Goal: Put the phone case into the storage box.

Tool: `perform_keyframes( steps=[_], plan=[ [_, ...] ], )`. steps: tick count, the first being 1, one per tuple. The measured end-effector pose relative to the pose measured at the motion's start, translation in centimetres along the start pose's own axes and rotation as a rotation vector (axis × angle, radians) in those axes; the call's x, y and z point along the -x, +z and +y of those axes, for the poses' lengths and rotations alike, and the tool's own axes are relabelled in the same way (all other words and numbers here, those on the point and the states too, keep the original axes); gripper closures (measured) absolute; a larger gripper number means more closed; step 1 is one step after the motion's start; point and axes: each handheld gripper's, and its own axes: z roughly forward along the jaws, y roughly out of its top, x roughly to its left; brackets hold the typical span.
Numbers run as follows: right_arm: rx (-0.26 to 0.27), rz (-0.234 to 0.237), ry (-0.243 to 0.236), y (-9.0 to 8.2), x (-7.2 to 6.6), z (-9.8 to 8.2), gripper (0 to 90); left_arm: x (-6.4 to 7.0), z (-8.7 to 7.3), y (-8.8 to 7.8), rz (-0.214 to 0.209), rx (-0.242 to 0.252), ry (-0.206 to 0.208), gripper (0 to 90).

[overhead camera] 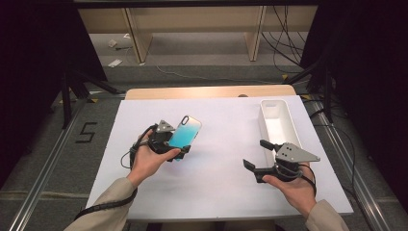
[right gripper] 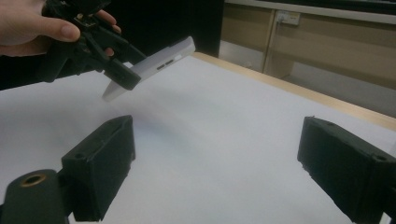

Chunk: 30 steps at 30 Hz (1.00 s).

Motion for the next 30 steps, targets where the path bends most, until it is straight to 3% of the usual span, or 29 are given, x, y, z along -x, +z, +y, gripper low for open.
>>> perform_keyframes(
  steps=[17,30],
  plan=[
    [0.009,-0.012,0.007,1.2,0.1,1.0,13.5,0.9,-0.2,-0.5,-0.017,0.024,0.015,16.9],
    [0.013,0.006,0.006,2.8,-0.3,1.9,14.2,1.6,-0.2,-0.8,-0.028,0.038,0.026,16.9]
  ],
)
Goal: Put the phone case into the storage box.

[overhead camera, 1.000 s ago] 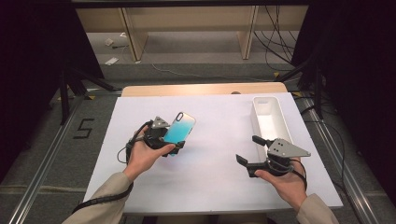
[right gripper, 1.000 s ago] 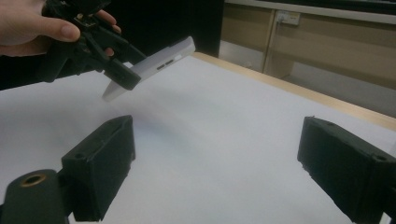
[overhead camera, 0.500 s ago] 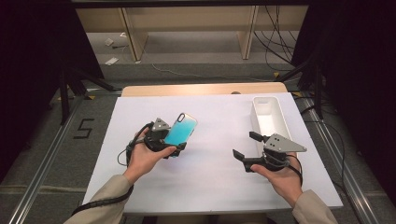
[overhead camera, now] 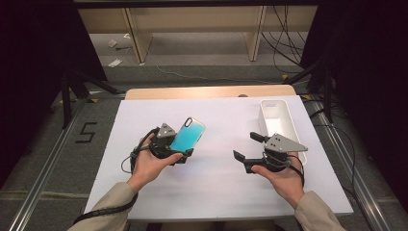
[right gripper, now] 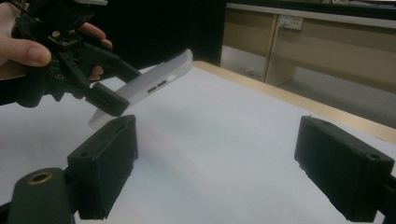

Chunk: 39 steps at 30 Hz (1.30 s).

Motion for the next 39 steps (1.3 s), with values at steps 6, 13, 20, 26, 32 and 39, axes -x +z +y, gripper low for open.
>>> perform_keyframes(
  steps=[6,13,20,26,32,39],
  plan=[
    [0.005,0.005,0.003,0.6,0.0,0.3,14.7,0.2,0.0,0.1,-0.003,-0.002,0.008,16.9],
    [0.007,0.005,0.007,1.3,0.1,0.7,15.0,0.4,0.0,0.0,-0.006,0.006,0.013,16.9],
    [0.011,0.015,0.01,2.3,-0.1,1.3,15.2,0.7,0.0,0.0,-0.01,0.011,0.016,16.9],
    [0.014,0.022,0.01,3.2,-0.2,1.7,15.3,1.0,0.1,0.0,-0.015,0.013,0.024,16.9],
    [0.011,0.026,0.014,3.9,-0.3,1.9,15.4,1.4,0.1,0.1,-0.022,0.013,0.032,17.0],
    [0.017,0.027,0.02,4.4,-0.2,2.2,15.7,1.7,0.2,0.1,-0.027,0.016,0.038,17.0]
  ],
)
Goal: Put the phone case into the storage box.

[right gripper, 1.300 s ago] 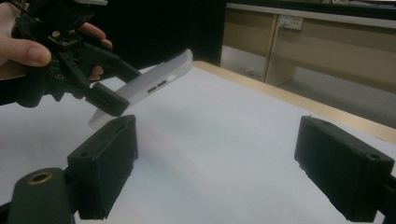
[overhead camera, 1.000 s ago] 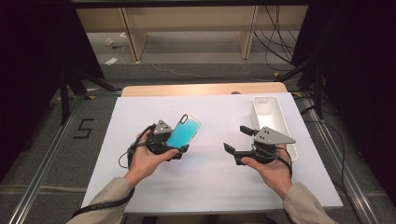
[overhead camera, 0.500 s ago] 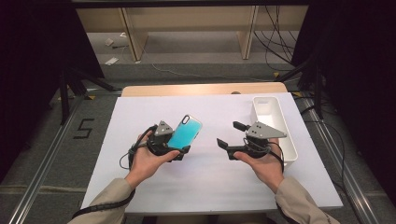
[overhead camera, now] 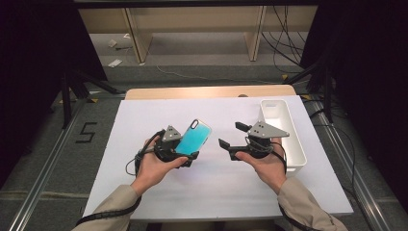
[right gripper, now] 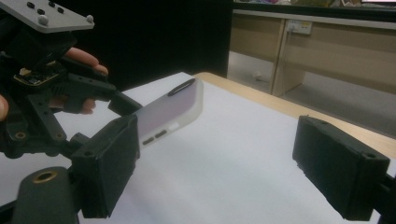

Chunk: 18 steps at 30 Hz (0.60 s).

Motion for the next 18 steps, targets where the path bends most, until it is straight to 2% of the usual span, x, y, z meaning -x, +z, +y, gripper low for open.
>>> perform_keyframes(
  steps=[18],
  plan=[
    [-0.006,0.013,0.013,1.6,-0.1,0.4,15.8,1.4,0.0,0.5,-0.023,-0.001,0.026,16.9]
  ],
)
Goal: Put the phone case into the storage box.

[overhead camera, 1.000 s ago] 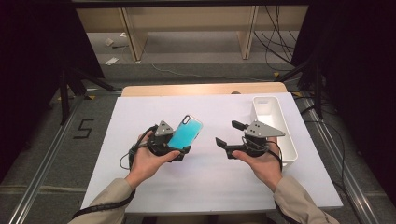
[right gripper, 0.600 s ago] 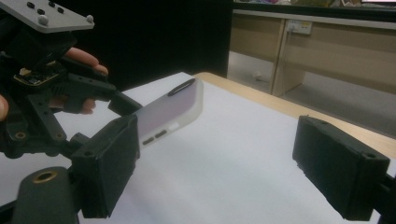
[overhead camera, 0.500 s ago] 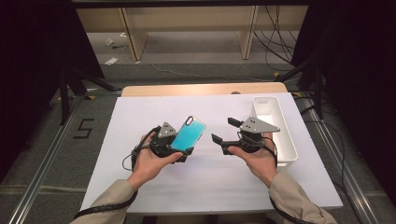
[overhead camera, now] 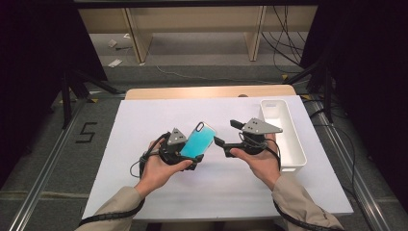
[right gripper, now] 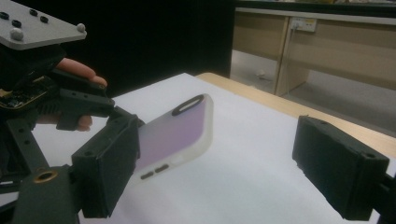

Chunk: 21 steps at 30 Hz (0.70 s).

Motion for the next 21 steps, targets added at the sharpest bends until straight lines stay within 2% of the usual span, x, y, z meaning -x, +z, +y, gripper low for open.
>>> perform_keyframes(
  steps=[10,21],
  plan=[
    [-0.011,0.011,0.009,0.9,-0.1,0.0,15.9,1.3,0.2,0.7,-0.024,0.001,0.025,16.9],
    [-0.023,0.003,0.025,1.5,0.0,0.0,16.4,2.9,0.5,1.3,-0.049,0.006,0.055,16.9]
  ],
)
